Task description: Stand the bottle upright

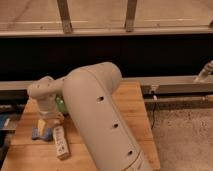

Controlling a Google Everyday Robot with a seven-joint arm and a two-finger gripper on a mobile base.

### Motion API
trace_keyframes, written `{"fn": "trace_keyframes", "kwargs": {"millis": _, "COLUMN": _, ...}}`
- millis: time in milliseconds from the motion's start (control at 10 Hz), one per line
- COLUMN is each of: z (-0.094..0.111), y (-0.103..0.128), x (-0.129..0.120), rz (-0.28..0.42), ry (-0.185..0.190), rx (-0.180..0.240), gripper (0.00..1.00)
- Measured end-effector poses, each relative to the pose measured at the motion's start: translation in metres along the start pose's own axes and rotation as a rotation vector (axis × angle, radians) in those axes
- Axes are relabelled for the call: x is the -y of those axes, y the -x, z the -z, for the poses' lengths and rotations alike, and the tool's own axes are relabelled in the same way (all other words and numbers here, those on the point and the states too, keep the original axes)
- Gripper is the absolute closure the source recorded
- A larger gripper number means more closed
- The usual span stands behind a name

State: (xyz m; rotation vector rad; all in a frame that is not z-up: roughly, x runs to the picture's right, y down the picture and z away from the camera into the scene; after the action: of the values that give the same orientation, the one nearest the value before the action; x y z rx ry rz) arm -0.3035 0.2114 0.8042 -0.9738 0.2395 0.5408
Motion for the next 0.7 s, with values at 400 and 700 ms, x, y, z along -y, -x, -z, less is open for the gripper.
{"fn": "trace_keyframes", "kwargs": {"millis": 400, "z": 0.001, "y": 0.004, "x": 0.006, "rz": -0.020, "ry": -0.026, "rx": -0.014, "gripper": 0.20}}
{"fn": "trace_keyframes", "kwargs": {"millis": 700, "z": 0.000, "y": -0.003, "x": 0.011, "rz": -0.044, "ry": -0.037, "rx": -0.028, "gripper": 0.22}}
